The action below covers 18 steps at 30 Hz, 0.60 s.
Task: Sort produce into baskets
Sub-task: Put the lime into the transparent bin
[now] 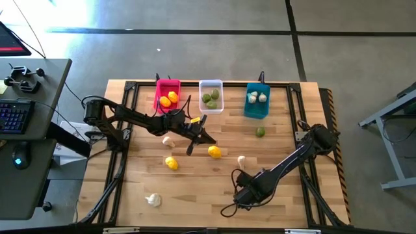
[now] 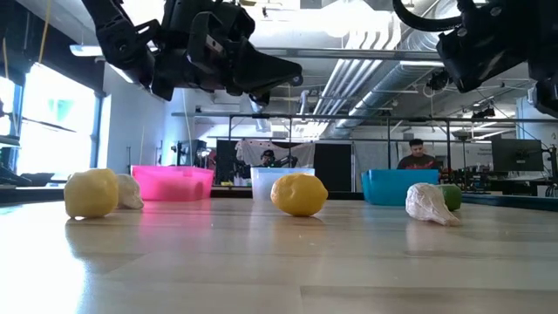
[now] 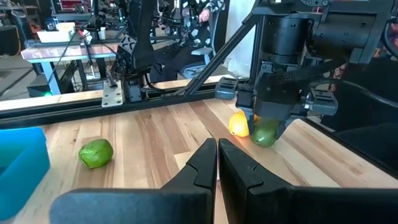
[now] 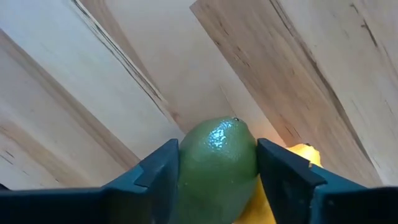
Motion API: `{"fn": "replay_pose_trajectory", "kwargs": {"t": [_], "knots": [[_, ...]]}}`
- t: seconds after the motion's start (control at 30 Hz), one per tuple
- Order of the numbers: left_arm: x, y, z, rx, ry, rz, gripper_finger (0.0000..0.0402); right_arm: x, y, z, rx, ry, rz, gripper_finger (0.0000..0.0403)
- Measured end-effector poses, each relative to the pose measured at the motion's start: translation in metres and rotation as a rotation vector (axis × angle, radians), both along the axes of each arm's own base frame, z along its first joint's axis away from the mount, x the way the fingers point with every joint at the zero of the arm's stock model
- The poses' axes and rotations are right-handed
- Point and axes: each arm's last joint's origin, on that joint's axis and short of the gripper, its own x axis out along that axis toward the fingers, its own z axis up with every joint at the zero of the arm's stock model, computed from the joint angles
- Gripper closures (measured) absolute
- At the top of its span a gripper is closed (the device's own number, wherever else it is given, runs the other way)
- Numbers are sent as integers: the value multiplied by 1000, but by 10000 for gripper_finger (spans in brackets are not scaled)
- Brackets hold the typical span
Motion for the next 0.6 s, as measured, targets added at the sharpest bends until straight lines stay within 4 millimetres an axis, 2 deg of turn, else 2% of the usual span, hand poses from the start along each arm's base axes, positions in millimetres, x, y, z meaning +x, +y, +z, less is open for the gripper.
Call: {"fn": "replay_pose_trajectory", "kwargs": {"t": [0.17, 0.33, 0.47, 0.6], "knots": [[0, 0, 1, -25, 0, 3, 398, 0, 0, -1, -1, 1, 18, 258], [0, -2, 1, -22, -1, -3, 399, 2, 1, 1, -16, -11, 57, 270], [-3, -2, -2, -23, -7, -3, 401, 8, 3, 13, -31, -74, 94, 272], [-19, 0, -10, -72, -66, 23, 401, 10, -2, 29, -128, -206, 106, 273]]}}
